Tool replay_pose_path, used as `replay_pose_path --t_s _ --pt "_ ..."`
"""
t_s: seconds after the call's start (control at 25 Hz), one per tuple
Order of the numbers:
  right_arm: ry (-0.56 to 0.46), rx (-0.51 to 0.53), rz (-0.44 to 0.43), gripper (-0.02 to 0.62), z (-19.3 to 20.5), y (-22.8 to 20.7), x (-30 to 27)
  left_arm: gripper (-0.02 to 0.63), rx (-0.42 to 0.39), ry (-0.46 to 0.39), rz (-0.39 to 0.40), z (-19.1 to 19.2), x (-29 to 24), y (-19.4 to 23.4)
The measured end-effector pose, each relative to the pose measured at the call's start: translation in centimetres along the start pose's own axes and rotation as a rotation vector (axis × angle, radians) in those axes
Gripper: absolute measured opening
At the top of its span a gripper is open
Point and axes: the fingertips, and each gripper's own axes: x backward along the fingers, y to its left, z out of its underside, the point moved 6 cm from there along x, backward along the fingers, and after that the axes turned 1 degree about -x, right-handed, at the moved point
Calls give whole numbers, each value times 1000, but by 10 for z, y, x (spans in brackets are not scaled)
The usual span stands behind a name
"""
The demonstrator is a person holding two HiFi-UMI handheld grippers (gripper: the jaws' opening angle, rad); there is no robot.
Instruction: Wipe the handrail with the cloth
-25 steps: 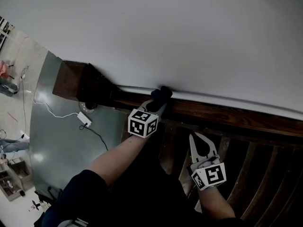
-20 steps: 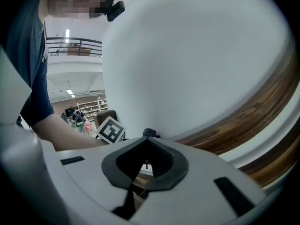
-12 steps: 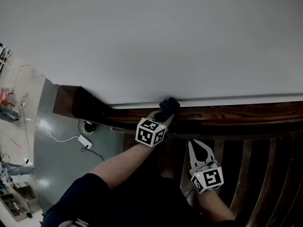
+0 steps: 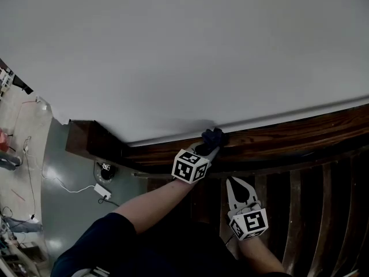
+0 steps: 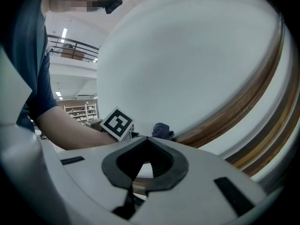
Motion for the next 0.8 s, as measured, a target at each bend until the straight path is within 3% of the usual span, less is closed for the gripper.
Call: replay_pose_path --t_s 0.28,0.8 --pt "-50 22 -13 9 -17 13 9 83 -26 -43 26 -18 37 -24" --pt "-95 43 -119 8 -41 70 8 82 -33 -146 97 -35 176 -68"
